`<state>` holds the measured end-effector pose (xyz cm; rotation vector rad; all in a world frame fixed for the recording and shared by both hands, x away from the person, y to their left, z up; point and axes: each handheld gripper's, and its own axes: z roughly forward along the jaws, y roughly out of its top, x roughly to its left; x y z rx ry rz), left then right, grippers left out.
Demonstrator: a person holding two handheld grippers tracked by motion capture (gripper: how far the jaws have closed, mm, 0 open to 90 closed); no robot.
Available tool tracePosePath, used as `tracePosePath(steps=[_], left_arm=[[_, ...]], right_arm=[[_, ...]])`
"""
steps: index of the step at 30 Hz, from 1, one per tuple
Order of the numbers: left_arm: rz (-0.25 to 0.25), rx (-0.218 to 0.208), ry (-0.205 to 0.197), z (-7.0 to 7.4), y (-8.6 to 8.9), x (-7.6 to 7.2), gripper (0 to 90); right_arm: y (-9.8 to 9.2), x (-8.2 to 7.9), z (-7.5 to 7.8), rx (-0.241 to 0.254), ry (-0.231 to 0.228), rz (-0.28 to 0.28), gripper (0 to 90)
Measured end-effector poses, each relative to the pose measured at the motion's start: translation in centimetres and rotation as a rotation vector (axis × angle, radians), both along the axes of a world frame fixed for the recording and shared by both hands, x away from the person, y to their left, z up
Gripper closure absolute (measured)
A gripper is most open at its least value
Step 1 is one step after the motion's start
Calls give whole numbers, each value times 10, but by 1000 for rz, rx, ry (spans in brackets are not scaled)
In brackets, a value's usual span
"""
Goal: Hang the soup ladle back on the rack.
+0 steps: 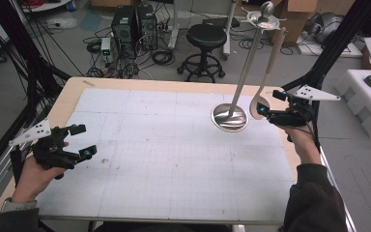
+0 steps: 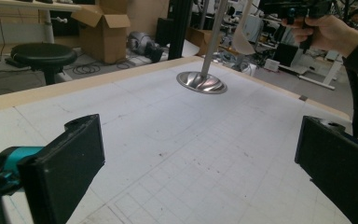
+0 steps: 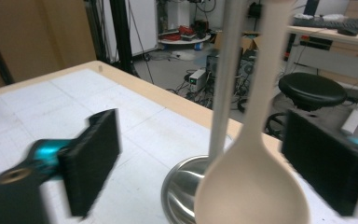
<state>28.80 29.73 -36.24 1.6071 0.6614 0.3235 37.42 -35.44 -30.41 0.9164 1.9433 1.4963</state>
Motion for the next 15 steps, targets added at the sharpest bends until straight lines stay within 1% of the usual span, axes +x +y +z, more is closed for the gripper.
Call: tracePosePath(steps=[1,2,3,5,6,7,9,11,13,15], left_arm=[[2,-6,-3,0,0,0,18],[4,-12,-7,1,1,0,18],[7,-16,-13,1,1,1,18],[15,-35,-20,2,3,2,18],[16,-43,-20,2,4,2,18],[18,-44,-21,2,4,2,18],[22,-43,-18,2,5,2,18],[21,-42,-18,2,6,1,18],[22,-44,-21,2,6,1,18],[22,-40,-21,2,6,0,18]], right_arm=[[3,-2,-1,-3,-3,5,3],[6,-4,-2,0,-1,8,1],[9,-6,-2,0,-3,-2,1],[14,-10,-2,-14,-30,-16,1],[16,-13,-3,-10,-38,-14,0],[18,-14,-3,-6,-45,-9,0],[21,-17,-4,-19,-55,5,1],[24,-21,-6,-28,-66,-1,1],[26,-23,-9,-21,-62,11,1],[28,-26,-12,-24,-63,6,1]])
